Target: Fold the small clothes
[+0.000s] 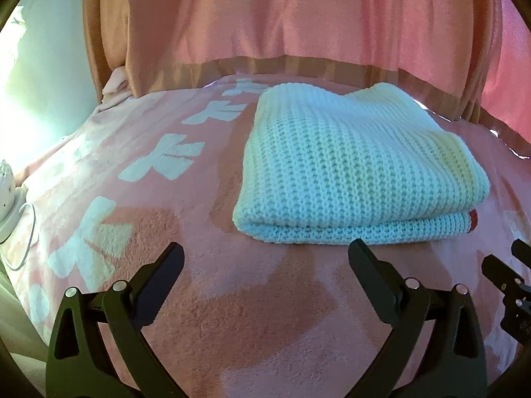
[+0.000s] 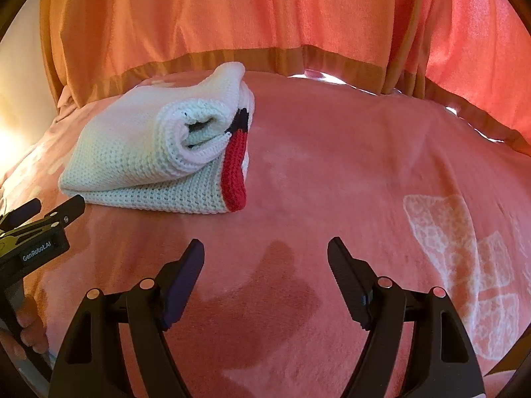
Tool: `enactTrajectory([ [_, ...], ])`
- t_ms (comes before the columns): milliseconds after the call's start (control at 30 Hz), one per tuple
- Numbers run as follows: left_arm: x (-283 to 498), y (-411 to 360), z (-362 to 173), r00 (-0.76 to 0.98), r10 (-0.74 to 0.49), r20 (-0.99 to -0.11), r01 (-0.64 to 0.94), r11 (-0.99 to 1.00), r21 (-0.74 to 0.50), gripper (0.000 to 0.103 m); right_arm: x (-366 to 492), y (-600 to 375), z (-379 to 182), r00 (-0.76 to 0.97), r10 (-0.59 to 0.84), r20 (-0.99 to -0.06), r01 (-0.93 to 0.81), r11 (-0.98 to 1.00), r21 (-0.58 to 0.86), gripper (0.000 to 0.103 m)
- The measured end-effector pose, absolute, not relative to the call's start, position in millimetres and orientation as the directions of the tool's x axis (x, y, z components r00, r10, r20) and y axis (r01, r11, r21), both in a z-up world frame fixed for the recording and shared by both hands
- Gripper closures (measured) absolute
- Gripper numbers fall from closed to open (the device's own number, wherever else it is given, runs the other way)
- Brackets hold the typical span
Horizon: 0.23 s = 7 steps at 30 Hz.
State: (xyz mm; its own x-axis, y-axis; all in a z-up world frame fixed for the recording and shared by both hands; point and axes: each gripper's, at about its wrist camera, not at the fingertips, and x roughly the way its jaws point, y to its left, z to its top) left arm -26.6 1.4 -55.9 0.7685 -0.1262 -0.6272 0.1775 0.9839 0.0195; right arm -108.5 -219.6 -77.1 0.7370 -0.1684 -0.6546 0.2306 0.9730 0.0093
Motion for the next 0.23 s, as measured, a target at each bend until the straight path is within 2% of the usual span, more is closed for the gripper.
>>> enactTrajectory([
  [233,-33.8,-8.1,-54.4,0.782,-0.132,-0.609,0.214,0.975,0.064,0.006,-108.0,-219.7,-77.9,0.737,-0.170,-0.654,0.230,0.973,0.006,0.029],
])
